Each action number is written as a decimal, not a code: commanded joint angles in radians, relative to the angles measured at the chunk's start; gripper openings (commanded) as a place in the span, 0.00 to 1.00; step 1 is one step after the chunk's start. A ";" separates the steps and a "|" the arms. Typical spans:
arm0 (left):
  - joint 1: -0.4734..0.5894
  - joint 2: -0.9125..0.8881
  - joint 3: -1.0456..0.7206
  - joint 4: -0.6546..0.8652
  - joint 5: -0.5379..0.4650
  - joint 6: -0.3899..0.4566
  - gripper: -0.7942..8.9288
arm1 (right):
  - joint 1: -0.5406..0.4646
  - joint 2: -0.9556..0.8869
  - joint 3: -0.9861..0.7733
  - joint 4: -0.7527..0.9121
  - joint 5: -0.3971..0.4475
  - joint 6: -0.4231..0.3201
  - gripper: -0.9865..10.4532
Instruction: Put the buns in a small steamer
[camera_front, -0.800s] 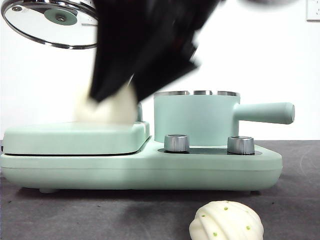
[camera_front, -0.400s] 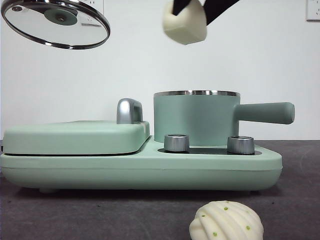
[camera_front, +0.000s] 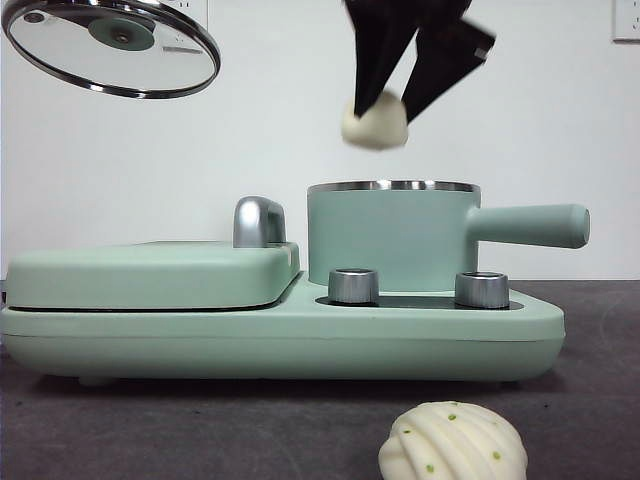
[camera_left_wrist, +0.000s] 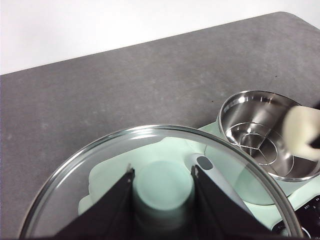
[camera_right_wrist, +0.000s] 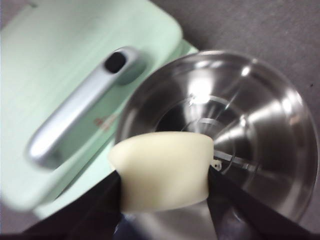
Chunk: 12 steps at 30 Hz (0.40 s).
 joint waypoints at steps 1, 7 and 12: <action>-0.002 0.002 0.019 0.030 0.003 0.010 0.09 | -0.007 0.069 0.037 0.026 -0.002 -0.031 0.29; -0.002 0.002 0.019 0.031 0.003 0.011 0.09 | -0.031 0.163 0.039 0.094 -0.002 -0.041 0.29; -0.002 0.002 0.019 0.034 0.003 0.014 0.09 | -0.042 0.209 0.039 0.143 -0.002 -0.046 0.29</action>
